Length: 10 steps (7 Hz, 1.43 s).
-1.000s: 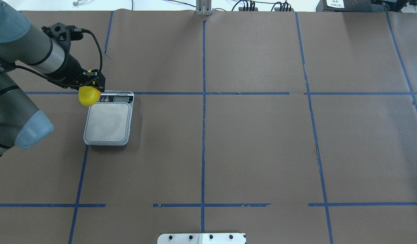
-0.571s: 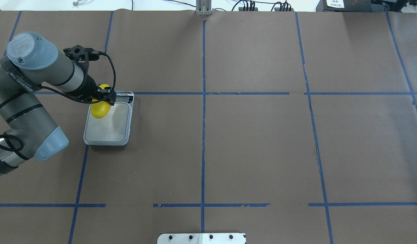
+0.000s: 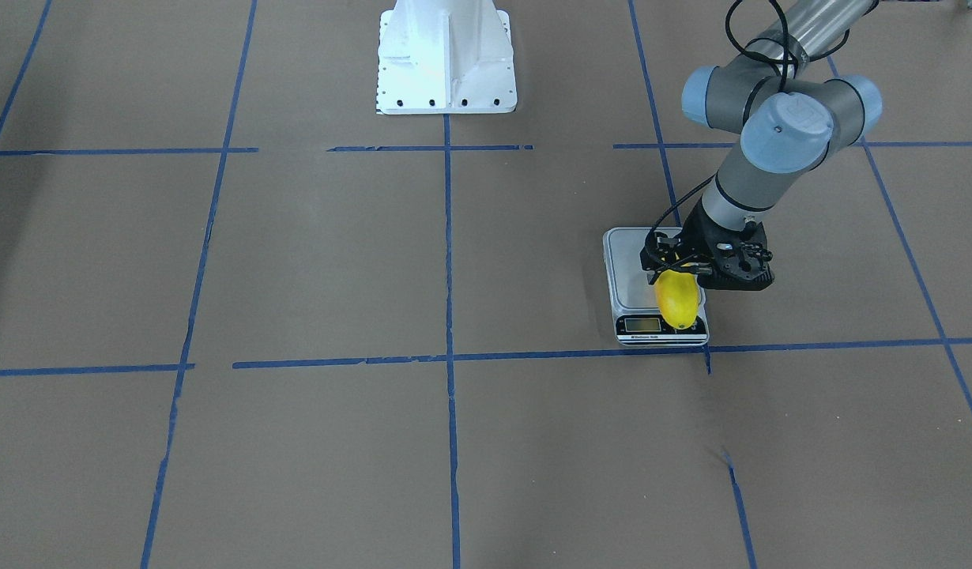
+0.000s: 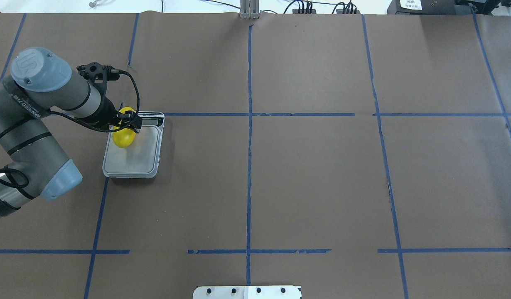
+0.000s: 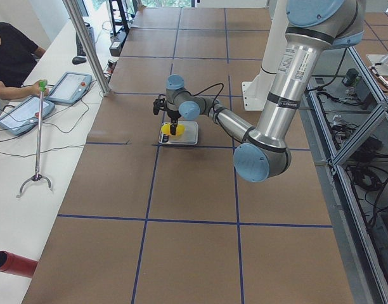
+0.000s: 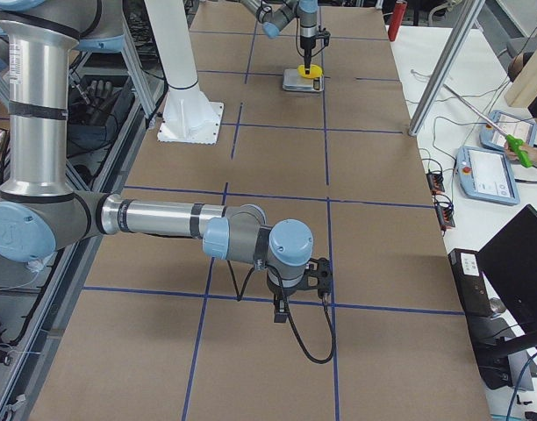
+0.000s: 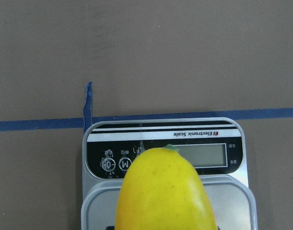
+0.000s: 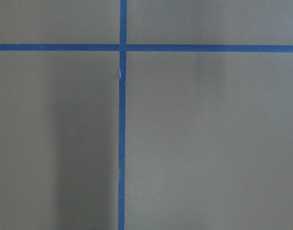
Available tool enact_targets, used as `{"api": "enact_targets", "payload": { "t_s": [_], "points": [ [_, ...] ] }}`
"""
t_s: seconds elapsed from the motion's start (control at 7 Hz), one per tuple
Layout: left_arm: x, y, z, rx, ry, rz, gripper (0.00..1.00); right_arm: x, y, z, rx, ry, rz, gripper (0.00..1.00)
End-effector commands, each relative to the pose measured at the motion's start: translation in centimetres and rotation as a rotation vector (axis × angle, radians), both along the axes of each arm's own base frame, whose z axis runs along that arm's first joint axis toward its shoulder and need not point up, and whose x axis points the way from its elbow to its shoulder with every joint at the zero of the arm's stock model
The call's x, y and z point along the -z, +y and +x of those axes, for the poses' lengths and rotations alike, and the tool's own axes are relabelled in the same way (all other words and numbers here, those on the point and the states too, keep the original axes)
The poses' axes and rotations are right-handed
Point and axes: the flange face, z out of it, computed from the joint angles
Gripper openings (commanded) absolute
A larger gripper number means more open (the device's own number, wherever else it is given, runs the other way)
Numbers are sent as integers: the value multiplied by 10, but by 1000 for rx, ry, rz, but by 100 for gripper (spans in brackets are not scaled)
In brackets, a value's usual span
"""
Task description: Weigh mango
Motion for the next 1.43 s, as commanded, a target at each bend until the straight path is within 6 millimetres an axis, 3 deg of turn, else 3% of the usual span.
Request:
{"api": "enact_targets", "payload": {
  "t_s": [0.0, 0.14, 0.29, 0.43, 0.57, 0.71, 0.86, 1.0, 1.14, 1.29],
  "points": [
    [14, 3, -7, 3, 20, 26, 100, 0, 0, 0, 0, 0, 1, 100],
    [41, 7, -23, 12, 51, 67, 100, 0, 0, 0, 0, 0, 1, 100],
    [58, 10, -58, 48, 76, 103, 100, 0, 0, 0, 0, 0, 1, 100],
    [74, 16, -113, 117, 102, 140, 100, 0, 0, 0, 0, 0, 1, 100],
    [80, 22, -150, 161, 115, 157, 100, 0, 0, 0, 0, 0, -1, 100],
    [79, 10, -188, 180, 71, 189, 100, 0, 0, 0, 0, 0, 1, 100],
    [69, -6, -237, 152, -33, 248, 100, 0, 0, 0, 0, 0, -1, 100],
    [46, -11, -258, 104, -60, 229, 100, 0, 0, 0, 0, 0, 1, 100],
    [1, -31, -298, 138, -38, 118, 100, 0, 0, 0, 0, 0, 1, 100],
    [-50, -39, -342, 100, -64, 109, 100, 0, 0, 0, 0, 0, 1, 100]
  ]
}}
